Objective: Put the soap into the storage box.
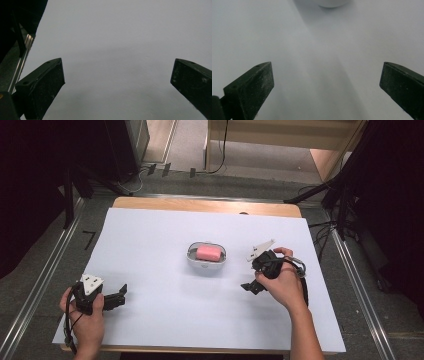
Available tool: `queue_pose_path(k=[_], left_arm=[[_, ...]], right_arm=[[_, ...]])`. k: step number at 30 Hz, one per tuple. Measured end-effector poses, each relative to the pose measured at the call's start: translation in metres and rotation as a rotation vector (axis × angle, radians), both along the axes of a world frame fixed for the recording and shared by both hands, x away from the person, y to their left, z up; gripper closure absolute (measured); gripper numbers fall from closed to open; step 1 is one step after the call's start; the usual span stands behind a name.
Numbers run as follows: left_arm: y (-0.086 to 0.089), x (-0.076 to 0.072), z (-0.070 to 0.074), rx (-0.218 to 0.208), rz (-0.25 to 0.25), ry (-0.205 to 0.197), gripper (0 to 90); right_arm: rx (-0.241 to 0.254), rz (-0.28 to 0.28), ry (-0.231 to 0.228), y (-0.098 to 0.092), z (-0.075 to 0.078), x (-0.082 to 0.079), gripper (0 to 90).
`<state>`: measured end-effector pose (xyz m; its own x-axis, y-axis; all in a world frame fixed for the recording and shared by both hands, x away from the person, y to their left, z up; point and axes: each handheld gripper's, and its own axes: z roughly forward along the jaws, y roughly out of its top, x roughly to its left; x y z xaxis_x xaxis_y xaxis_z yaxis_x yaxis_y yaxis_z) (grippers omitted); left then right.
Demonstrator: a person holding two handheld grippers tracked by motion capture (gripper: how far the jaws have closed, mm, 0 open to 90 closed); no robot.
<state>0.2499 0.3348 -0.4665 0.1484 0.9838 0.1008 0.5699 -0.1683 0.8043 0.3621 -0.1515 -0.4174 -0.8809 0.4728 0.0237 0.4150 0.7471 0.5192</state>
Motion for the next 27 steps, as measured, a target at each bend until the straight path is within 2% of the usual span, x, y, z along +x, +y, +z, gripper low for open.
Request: queue_pose_path(k=[16, 20, 27], left_arm=[[0.0, 0.0, 0.0, 0.004, -0.001, -0.003, 0.0], [0.0, -0.001, 0.0, 0.004, -0.001, -0.006, 0.0], [0.001, 0.0, 0.0, -0.006, 0.004, -0.003, 0.0]], right_arm=[[0.045, -0.076, -0.007, -0.045, -0.013, -0.024, 0.0], [0.073, -0.103, -0.02, -0.061, -0.015, -0.032, 0.0], [0.084, -0.132, -0.02, -0.079, -0.021, -0.045, 0.0]])
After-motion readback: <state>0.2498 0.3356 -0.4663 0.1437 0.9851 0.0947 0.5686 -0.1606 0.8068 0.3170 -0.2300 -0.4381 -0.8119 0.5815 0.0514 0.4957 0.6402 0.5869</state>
